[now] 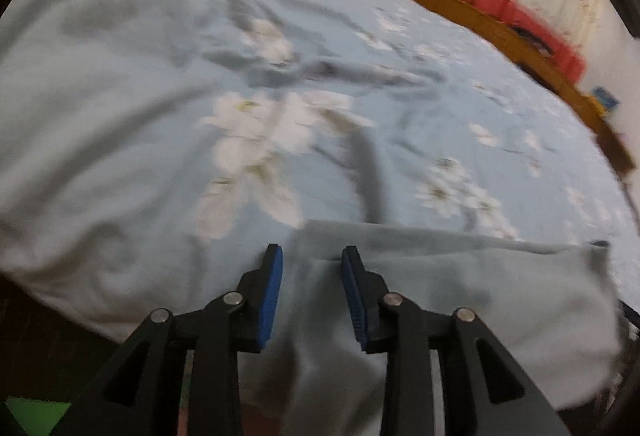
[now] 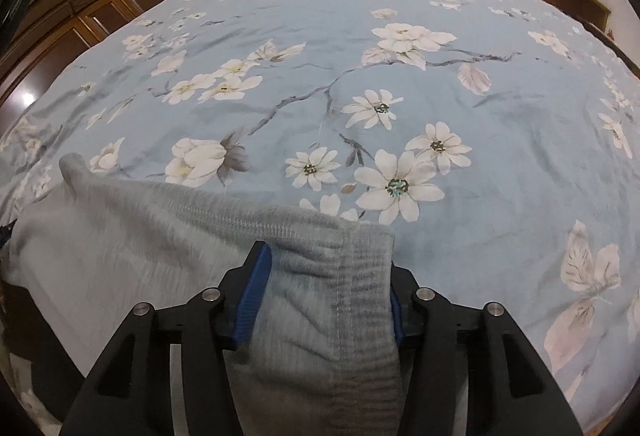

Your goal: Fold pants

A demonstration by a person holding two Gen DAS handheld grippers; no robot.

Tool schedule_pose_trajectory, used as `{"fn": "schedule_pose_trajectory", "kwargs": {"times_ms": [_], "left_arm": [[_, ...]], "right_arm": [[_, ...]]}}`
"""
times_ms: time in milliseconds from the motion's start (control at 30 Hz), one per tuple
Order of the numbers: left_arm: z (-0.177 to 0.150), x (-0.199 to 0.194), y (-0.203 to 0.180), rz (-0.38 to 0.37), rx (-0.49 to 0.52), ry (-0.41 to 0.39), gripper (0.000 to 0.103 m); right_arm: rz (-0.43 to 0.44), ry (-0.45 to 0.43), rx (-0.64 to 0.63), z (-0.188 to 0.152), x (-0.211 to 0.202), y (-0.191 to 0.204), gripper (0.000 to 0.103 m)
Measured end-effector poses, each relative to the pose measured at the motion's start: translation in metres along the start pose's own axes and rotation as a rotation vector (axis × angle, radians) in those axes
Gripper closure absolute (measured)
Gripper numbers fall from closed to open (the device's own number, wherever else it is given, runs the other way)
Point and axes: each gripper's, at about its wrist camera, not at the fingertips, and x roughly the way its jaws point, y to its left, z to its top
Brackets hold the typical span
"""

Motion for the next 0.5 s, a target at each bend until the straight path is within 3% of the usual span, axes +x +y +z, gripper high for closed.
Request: {"fn": "schedule_pose_trajectory", "kwargs": {"times_ms": [67, 200, 333, 400, 433, 500], "left_arm": [[-0.004, -0.001, 0.004, -0.003, -0.006, -0.013, 0.071], [-0.009, 0.004, 0.007, -0.124, -0.006, 0.017, 0.067], [-0.008, 0.003, 0.007, -0.190, -0.013, 0.024, 0.066], [-0.008, 0.004, 0.004, -0.187, -0.001, 0.020, 0.063], [-0.008, 0.005, 0.003, -0.176, 0.008, 0.022, 0.062], [-0.009, 0.009, -0.001, -0.139, 0.021, 0.022, 0.061]], "right_arm": [[-0.001, -0.015, -0.024, -0.004, 0.000, 0.002, 0.049], [0.024, -0.008, -0.004, -0.001, 0.003, 0.000, 0.043], [0.020, -0.014, 0.001, 0.000, 0.005, 0.003, 0.043], [-0.002, -0.032, -0.004, -0.002, 0.004, 0.006, 0.053], [-0.005, -0.041, 0.000, -0.003, 0.003, 0.008, 0.065], [-0.011, -0.051, 0.025, -0.005, 0.000, 0.010, 0.073]]}}
